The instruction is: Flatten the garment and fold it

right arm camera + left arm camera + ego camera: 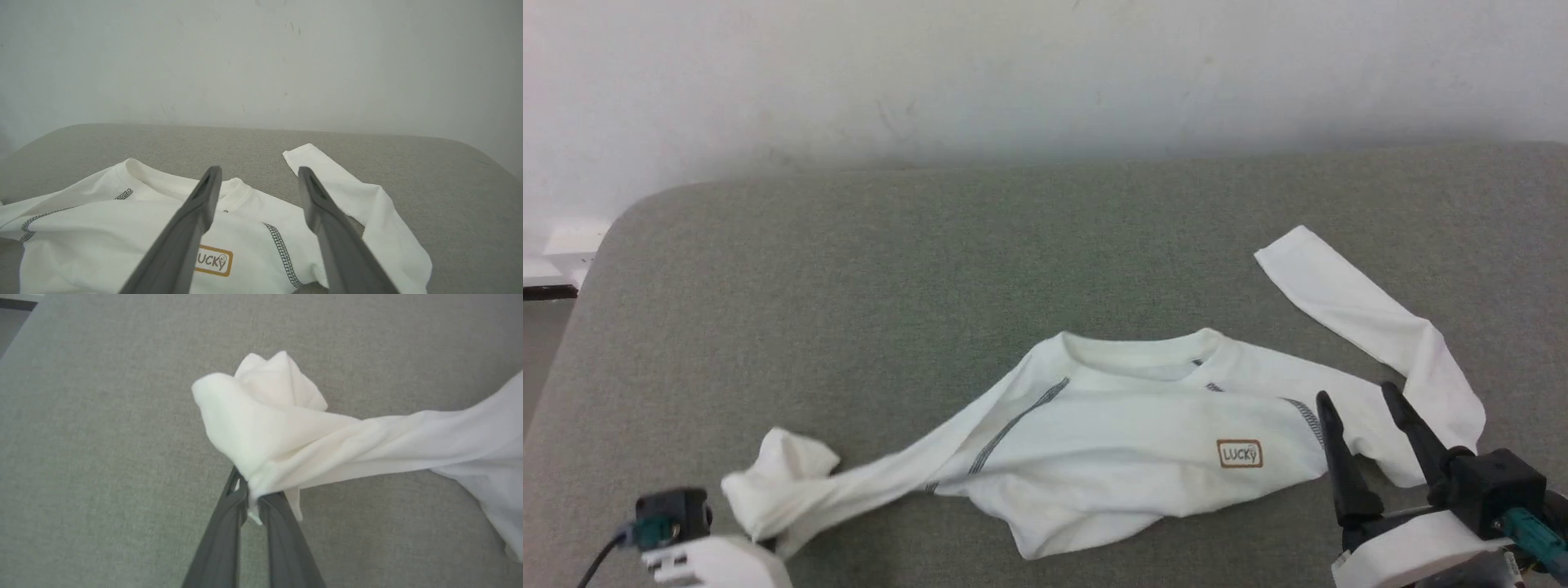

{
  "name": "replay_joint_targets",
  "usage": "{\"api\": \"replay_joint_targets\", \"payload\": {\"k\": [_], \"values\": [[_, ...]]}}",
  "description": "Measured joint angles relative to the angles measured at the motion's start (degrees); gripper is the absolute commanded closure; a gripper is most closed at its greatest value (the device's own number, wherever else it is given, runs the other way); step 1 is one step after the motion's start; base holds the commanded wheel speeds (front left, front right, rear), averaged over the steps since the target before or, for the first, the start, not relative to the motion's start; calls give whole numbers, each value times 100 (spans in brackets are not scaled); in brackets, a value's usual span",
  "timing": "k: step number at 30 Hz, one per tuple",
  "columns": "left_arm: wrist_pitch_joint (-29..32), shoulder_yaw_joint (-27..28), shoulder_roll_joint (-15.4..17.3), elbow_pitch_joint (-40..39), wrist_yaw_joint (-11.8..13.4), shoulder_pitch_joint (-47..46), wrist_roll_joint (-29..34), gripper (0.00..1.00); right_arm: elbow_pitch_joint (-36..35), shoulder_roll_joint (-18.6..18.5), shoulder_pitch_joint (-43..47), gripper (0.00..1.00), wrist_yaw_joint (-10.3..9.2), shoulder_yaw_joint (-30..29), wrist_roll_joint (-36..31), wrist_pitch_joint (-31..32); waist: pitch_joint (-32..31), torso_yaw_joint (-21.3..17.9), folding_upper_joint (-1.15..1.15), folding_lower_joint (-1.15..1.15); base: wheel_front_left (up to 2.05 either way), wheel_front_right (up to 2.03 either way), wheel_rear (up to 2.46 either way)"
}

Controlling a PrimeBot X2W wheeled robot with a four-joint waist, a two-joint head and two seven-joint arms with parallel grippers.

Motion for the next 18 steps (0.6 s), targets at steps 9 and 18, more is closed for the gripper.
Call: {"api": "replay_joint_targets", "payload": {"k": [9,18], "values": [[-192,359,-428,56,205,988,-594,0,-57,1,27,0,0,43,-3,100,-133,59,0,0,0,0,0],[-795,-69,-366,-692,-158,-83,-122,0,-255,1,42,0,0,135,-86,210,-150,77,0,0,0,0,0]]}}
